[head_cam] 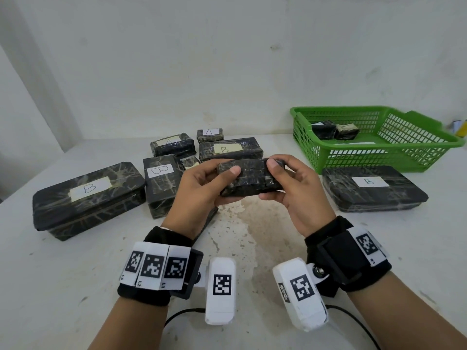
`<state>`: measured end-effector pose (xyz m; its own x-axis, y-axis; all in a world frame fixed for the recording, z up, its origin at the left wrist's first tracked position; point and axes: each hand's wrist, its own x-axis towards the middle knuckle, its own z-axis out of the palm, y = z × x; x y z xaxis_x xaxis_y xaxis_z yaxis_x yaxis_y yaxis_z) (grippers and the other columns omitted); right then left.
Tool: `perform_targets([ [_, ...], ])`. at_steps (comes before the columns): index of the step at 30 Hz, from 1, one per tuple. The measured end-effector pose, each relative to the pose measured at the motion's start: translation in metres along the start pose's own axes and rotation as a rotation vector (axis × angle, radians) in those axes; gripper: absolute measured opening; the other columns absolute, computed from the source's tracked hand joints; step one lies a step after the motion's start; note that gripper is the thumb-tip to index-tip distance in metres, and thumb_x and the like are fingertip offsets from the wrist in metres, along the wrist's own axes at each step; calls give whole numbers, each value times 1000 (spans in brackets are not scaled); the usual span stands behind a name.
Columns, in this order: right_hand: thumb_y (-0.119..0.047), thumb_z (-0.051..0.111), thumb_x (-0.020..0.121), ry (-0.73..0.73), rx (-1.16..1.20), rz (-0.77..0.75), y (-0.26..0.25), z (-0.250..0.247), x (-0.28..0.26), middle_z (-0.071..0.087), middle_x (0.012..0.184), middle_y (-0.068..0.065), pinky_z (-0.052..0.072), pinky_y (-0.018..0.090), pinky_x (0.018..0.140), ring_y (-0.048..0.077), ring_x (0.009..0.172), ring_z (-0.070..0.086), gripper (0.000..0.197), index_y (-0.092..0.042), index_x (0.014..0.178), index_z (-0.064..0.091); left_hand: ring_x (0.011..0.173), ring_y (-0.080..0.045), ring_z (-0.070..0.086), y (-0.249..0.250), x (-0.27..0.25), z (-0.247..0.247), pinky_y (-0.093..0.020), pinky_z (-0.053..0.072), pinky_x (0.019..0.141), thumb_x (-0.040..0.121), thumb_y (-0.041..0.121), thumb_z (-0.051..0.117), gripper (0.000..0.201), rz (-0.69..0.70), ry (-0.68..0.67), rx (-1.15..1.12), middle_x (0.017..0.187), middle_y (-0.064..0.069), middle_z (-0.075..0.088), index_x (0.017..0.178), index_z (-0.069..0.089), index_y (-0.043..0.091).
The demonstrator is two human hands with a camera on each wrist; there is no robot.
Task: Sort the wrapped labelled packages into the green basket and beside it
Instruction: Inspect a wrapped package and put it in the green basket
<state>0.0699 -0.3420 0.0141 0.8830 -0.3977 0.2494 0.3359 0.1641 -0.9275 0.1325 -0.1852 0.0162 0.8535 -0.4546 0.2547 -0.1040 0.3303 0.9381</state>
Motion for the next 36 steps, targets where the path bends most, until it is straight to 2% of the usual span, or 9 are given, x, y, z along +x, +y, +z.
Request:
perform_targets([
  [4, -32, 63, 88, -64, -14, 46, 1, 6, -4, 65, 90, -1, 58, 31, 58, 14, 83, 69, 20, -14, 97, 62, 79, -20, 73, -2, 1, -3, -36, 62, 64, 90, -2, 60, 14, 27, 59, 35, 82, -5, 74, 101, 68, 2],
  [8, -14, 63, 93, 40, -18, -26, 10, 9, -7, 66, 95, 8, 57, 28, 55, 18, 80, 70, 6, -12, 96, 59, 87, -23, 72, 0, -1, 0, -36, 63, 69, 89, 4, 63, 13, -10, 5, 42, 89, -7, 75, 102, 67, 4],
  [12, -10, 62, 94, 83, 37, 3, 9, 6, -5, 66, 91, 7, 55, 25, 51, 16, 73, 70, 3, -11, 95, 59, 100, -28, 71, 1, -4, 2, -36, 62, 77, 81, 15, 65, 35, -82, -82, -23, 110, -17, 72, 113, 64, 1],
  [15, -17, 64, 91, 3, 53, 61, 6, 7, -4, 67, 94, 6, 57, 26, 58, 15, 79, 70, 7, -13, 95, 59, 88, -24, 73, -2, -1, -1, -34, 62, 70, 89, -2, 60, 18, -48, -24, -7, 97, -13, 73, 106, 65, 3],
  [18, -29, 70, 78, -81, 61, 77, 6, 9, -5, 67, 102, 4, 58, 29, 69, 16, 90, 70, 27, -16, 100, 59, 82, -21, 73, -3, 0, -6, -31, 62, 66, 91, -7, 56, 19, -33, -11, -6, 87, -6, 73, 102, 66, 5],
  [23, -3, 66, 88, 11, 14, 11, 7, 4, -5, 67, 98, 10, 57, 25, 60, 17, 80, 70, 15, -12, 98, 59, 100, -27, 71, 0, -2, -2, -32, 62, 76, 84, 8, 62, 29, -75, -111, -68, 108, -11, 73, 113, 64, 7],
  [26, -3, 66, 89, 21, 74, 40, 4, 3, -3, 69, 93, 6, 56, 24, 59, 16, 78, 70, 14, -12, 97, 60, 103, -30, 70, 1, -3, 0, -34, 61, 79, 80, 11, 63, 44, -75, -112, -105, 115, -17, 70, 123, 61, 6],
  [30, -18, 68, 82, -65, 121, 61, 2, 5, -3, 69, 106, 5, 58, 26, 66, 15, 88, 70, 26, -13, 106, 60, 103, -30, 69, 3, -2, -3, -32, 62, 73, 78, 9, 64, 44, -41, -63, -130, 115, -18, 69, 121, 61, 3],
  [36, -1, 60, 93, -11, 55, -39, 2, 2, -2, 68, 101, 5, 55, 23, 59, 14, 83, 70, 17, -11, 106, 59, 111, -29, 67, 3, -1, -3, -38, 60, 82, 87, 12, 63, 35, -54, -139, -157, 120, -15, 69, 122, 61, 6],
])
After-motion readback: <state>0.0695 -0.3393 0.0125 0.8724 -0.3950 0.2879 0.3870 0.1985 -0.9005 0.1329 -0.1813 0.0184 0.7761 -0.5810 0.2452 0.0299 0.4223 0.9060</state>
